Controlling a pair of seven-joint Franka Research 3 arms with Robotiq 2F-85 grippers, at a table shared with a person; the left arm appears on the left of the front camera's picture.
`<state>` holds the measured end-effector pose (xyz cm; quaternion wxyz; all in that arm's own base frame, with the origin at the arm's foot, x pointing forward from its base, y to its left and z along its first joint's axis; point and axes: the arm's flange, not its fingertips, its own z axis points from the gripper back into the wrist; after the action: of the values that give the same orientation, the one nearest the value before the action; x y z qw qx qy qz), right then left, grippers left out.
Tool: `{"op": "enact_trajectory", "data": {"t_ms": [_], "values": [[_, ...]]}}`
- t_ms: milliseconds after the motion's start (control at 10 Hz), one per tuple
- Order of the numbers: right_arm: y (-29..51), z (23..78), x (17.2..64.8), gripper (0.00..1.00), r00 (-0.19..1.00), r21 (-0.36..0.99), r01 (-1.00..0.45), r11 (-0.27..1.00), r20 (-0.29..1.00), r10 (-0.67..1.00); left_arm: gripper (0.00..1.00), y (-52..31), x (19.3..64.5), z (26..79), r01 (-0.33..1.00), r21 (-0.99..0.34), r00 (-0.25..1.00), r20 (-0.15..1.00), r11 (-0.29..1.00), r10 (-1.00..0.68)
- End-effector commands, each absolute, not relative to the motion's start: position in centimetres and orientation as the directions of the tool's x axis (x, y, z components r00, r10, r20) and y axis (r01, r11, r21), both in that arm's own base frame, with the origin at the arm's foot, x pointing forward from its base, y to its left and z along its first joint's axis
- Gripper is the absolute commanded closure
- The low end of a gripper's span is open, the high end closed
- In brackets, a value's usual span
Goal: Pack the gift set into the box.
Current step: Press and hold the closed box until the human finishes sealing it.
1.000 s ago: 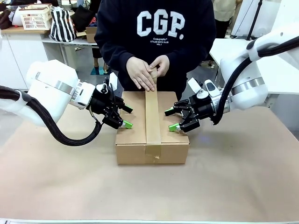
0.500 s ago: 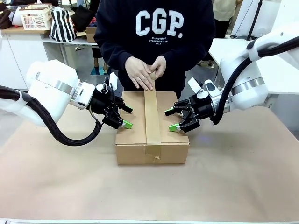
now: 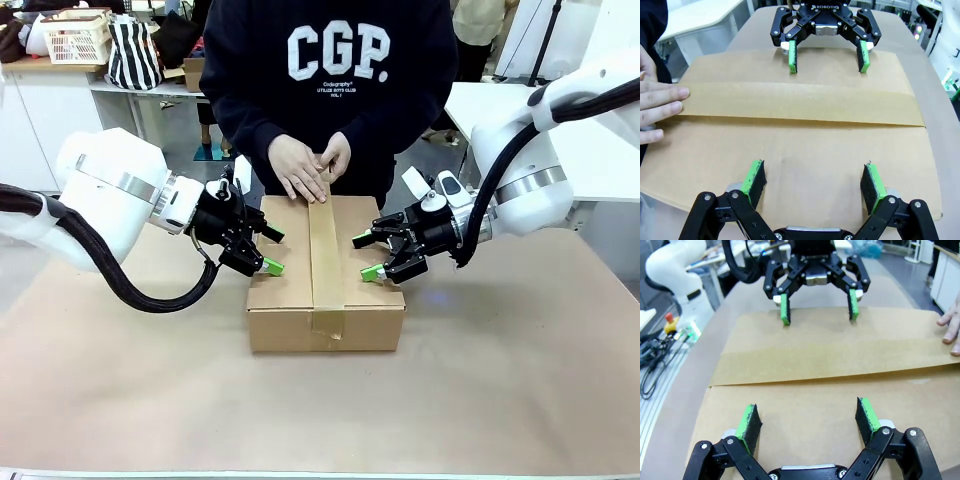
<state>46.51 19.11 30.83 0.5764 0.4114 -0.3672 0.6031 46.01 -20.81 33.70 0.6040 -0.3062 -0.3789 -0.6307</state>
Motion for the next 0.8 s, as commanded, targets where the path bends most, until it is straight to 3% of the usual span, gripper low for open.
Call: {"op": "enact_trajectory", "data": {"t_ms": [0,700], "values": [[19.04,30.83,46.38,0.0,-0.003,0.023,-0.998,-0.059,0.916,0.4,0.0,-20.77,45.93,33.52,0.993,0.115,-0.093,0.843,0.009,-0.53],[19.04,30.83,46.38,0.0,-0.003,0.023,-0.998,-0.059,0.916,0.4,0.0,-20.77,45.93,33.52,0.993,0.115,-0.093,0.843,0.009,-0.53]]}}
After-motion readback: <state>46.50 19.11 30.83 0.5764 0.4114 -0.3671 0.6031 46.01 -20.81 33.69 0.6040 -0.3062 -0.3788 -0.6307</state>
